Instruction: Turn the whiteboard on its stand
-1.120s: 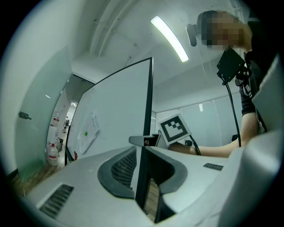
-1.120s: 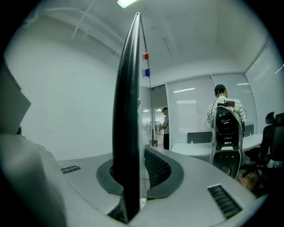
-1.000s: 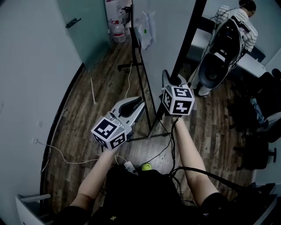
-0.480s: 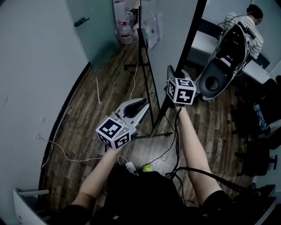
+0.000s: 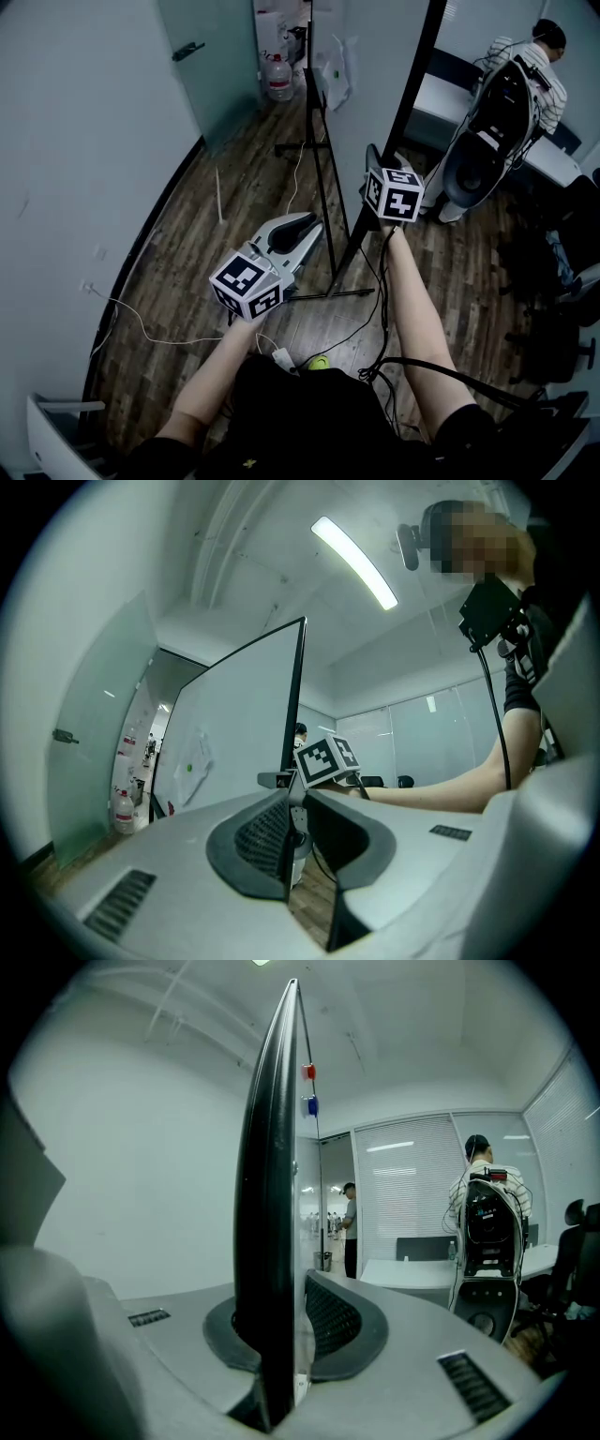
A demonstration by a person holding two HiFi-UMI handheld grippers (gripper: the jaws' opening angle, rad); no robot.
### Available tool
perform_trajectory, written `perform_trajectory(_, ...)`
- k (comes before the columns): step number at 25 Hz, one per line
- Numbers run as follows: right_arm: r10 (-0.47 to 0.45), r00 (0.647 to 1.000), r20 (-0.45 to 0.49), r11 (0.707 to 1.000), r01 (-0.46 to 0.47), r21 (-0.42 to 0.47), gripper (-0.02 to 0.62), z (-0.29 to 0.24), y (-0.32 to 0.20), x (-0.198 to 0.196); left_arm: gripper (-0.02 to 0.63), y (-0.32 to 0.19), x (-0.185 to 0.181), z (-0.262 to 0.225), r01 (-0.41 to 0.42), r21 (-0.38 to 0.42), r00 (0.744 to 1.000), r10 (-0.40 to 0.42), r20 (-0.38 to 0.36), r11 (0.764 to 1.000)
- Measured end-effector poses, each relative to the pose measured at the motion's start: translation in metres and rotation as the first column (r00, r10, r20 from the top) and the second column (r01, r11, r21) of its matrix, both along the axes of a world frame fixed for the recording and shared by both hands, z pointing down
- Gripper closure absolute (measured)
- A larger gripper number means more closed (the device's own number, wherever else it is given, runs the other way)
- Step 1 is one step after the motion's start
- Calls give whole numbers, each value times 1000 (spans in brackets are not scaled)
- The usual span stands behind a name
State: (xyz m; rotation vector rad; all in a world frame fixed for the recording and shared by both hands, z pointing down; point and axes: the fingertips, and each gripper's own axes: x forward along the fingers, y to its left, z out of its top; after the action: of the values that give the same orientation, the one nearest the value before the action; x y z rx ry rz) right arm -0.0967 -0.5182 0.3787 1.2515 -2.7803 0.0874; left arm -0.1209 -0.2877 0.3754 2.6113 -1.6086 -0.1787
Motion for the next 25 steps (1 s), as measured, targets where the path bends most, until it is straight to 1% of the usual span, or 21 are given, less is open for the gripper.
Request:
perform_trajectory(7,5,1000,-15,1000,-5,0,532,2,13,16,552,9,8,-3,-11,13,1000,11,2,1000)
perform_trajectory(14,-8,1000,2,1000,8,-8,532,2,36,38,552,7,33,-3,-47,14,999,47,2,999)
perform_trajectory(17,-4,1000,-4,1000,4,-8,532,1,45,52,552,6,43,-5,-58,18,998,58,5,998)
perform_trajectory(22,1,1000,-18,1000,-1,11,534,0,67,72,552,4,51,-8,-70,26,998,70,7,997)
perform_trajectory(25,-1,1000,-22,1000,1,-1,534,0,79,79,554,1,55,-8,-86,29,996,86,6,996)
